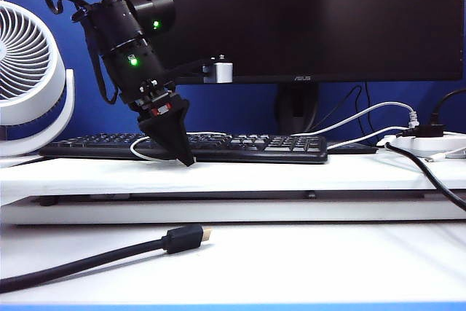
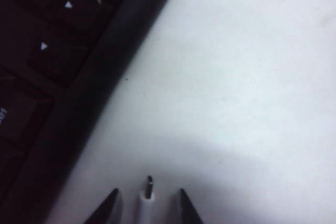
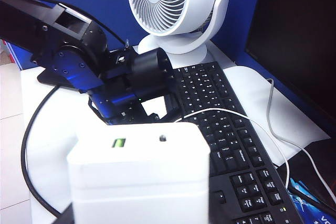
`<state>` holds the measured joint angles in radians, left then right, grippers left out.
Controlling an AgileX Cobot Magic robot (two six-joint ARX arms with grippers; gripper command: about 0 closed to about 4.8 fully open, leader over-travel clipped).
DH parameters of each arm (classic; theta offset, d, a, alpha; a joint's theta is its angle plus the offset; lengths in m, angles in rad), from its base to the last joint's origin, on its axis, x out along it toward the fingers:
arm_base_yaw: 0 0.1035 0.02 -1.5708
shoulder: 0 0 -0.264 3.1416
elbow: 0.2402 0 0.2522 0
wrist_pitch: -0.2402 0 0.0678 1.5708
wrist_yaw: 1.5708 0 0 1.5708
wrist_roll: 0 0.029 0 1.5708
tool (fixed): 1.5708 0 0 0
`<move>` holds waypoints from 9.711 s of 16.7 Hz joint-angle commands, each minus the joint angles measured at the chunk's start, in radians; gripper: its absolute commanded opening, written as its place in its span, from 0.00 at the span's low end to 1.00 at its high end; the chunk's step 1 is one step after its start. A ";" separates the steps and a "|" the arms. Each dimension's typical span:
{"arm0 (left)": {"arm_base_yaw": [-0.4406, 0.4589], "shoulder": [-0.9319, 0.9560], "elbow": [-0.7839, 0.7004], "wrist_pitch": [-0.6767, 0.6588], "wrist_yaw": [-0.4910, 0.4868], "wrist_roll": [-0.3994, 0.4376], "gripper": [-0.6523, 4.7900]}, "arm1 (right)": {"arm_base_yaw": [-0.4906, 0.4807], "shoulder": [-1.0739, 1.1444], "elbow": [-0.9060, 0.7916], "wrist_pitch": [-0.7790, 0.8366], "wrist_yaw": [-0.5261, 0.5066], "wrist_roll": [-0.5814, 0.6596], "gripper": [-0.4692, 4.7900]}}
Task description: Pick up the Type-C charging cable and the charging base, insert one end of the Type-C charger into the corresponding slot on the base, and finally place the plugged-in charger back on the table.
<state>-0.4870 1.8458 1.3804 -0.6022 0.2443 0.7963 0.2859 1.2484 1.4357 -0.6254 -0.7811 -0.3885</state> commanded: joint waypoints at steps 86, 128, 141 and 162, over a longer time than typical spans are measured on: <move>-0.073 0.272 0.681 -0.677 -0.338 -1.586 0.56 | 0.002 -0.116 0.004 0.038 0.042 -0.022 0.09; -0.007 0.253 0.613 -0.556 -0.442 -0.974 0.11 | 0.002 -0.144 0.004 0.024 0.042 -0.003 0.09; -0.017 0.254 0.612 -0.462 -0.158 -0.198 0.25 | 0.002 -0.144 0.004 0.023 0.042 0.023 0.09; -0.068 0.306 0.657 -0.618 -0.063 -1.146 0.84 | 0.002 -0.144 0.004 0.023 0.042 0.026 0.09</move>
<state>-0.5468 2.1433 2.0380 -1.2236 0.1967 -0.3424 0.2859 1.1103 1.4345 -0.6201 -0.7303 -0.3698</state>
